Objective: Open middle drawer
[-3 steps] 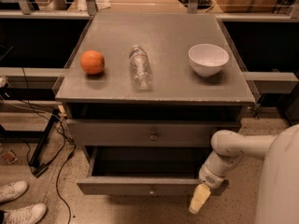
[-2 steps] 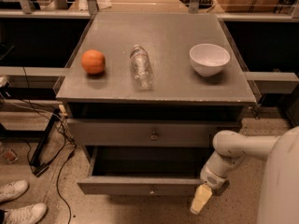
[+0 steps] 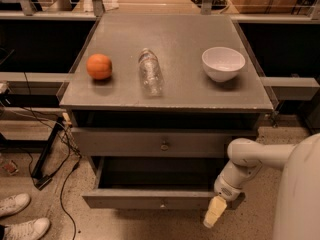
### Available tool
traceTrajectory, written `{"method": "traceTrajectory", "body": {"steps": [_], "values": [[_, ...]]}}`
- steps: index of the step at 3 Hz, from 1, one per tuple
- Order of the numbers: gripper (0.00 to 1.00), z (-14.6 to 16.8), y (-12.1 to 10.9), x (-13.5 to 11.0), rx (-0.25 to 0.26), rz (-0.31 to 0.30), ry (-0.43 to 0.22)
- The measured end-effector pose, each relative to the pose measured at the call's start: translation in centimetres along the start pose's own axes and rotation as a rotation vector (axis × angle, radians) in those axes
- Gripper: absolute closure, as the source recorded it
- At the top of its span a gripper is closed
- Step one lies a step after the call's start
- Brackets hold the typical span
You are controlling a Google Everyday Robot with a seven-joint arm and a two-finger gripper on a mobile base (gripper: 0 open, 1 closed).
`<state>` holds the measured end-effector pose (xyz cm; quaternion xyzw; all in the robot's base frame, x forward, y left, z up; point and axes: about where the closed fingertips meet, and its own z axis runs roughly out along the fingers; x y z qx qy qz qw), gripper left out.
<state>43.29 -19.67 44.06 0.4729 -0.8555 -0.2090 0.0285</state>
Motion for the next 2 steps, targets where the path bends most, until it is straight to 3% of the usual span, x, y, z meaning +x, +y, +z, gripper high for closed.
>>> {"method": "traceTrajectory", "body": {"steps": [2], "values": [[0.00,-0.26,0.01,0.39,-0.003,0.009,-0.007]]}}
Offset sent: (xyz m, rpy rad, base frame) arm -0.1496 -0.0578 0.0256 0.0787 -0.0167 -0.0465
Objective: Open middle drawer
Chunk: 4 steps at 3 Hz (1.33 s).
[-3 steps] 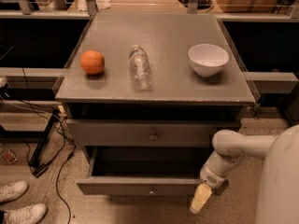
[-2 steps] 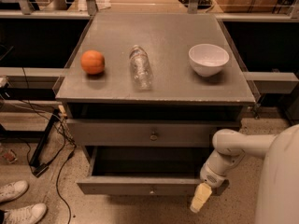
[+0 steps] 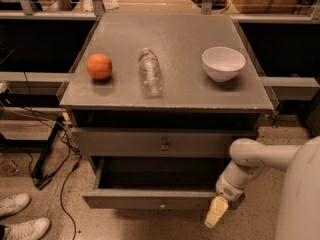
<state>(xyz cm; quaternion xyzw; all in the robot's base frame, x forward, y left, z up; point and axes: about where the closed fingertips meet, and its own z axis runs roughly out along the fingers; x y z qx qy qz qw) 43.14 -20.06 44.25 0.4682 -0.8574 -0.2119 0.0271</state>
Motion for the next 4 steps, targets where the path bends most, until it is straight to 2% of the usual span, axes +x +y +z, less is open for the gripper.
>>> {"method": "traceTrajectory", "body": {"steps": [3,4], "values": [[0.02,-0.35,0.39,0.62,-0.002,-0.011,-0.003],[0.24,-0.34,0.39,0.62,-0.002,-0.011,-0.003]]}}
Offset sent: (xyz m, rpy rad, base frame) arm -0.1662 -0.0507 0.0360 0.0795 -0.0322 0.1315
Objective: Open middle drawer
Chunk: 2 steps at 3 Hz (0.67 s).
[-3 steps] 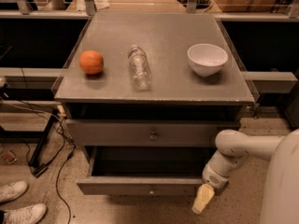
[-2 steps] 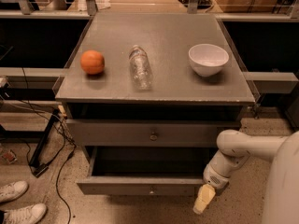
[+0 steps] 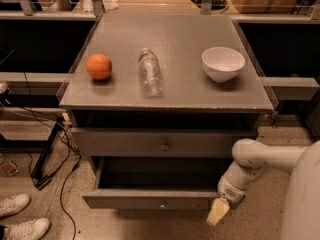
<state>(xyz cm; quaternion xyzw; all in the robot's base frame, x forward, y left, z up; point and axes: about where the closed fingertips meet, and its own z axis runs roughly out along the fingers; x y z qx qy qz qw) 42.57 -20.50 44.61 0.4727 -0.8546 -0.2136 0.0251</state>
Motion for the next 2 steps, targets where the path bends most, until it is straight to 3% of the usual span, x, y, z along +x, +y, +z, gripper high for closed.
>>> {"method": "traceTrajectory", "body": {"steps": [2], "values": [[0.71,0.01,0.00,0.00,0.000,0.000,0.000]]}}
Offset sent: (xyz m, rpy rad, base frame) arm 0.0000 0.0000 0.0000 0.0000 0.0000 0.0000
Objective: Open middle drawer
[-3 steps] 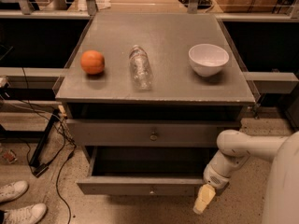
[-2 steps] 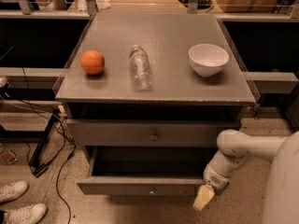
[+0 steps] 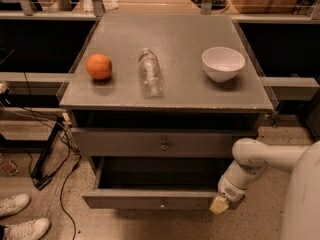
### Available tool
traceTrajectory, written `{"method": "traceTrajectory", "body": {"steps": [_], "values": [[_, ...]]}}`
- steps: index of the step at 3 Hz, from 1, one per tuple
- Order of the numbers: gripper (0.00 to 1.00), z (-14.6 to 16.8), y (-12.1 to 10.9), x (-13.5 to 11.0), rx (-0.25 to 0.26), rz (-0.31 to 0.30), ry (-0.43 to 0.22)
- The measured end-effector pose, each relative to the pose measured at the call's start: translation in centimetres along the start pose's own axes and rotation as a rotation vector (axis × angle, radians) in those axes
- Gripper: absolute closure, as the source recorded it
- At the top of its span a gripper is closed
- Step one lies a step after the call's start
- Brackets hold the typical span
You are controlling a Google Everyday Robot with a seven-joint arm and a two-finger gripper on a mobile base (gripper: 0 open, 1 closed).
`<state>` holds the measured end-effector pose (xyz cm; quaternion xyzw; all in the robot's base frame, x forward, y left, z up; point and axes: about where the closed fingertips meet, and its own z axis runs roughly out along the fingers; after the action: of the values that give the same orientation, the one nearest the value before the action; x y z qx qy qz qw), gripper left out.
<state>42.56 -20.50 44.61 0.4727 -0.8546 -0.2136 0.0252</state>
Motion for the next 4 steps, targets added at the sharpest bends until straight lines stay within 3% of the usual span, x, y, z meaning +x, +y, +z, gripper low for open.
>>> {"method": "traceTrajectory", "body": {"steps": [1,2,4], "values": [[0.94,0.00,0.00,0.00,0.000,0.000,0.000],[1.00,0.00,0.00,0.00,0.000,0.000,0.000],[1.00,-0.80,-0.68,-0.67,0.000,0.000,0.000]]}}
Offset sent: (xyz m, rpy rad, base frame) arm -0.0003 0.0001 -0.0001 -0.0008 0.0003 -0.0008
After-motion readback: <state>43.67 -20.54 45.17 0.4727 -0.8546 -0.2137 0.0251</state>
